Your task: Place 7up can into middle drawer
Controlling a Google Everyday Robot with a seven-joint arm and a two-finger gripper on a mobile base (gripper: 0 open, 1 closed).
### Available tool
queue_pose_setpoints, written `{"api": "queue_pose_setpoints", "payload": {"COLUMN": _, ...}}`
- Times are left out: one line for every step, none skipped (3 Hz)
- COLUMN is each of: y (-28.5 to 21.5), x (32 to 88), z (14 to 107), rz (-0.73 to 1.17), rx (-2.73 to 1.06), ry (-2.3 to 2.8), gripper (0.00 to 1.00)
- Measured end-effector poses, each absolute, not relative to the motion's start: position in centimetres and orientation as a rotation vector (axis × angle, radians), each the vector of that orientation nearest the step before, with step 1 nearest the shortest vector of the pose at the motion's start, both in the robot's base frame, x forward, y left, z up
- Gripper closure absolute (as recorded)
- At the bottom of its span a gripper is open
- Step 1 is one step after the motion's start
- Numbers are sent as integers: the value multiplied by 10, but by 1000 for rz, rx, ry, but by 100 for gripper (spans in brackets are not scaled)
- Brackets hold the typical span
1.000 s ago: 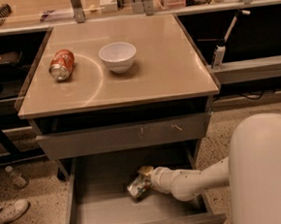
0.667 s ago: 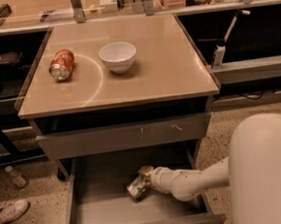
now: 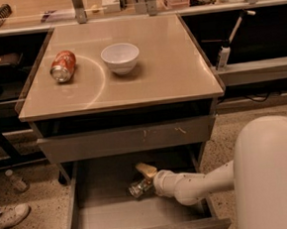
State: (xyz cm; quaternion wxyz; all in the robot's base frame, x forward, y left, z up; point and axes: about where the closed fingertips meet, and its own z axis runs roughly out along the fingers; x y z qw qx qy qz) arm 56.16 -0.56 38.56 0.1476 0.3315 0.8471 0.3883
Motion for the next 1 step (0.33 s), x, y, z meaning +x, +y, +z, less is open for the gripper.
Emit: {"api": "queue_pose_setpoints", "payload": {"y": -6, "x": 562, "z": 386, "rz": 1117, "rx": 953, "ry": 2437, "gripper": 0}}
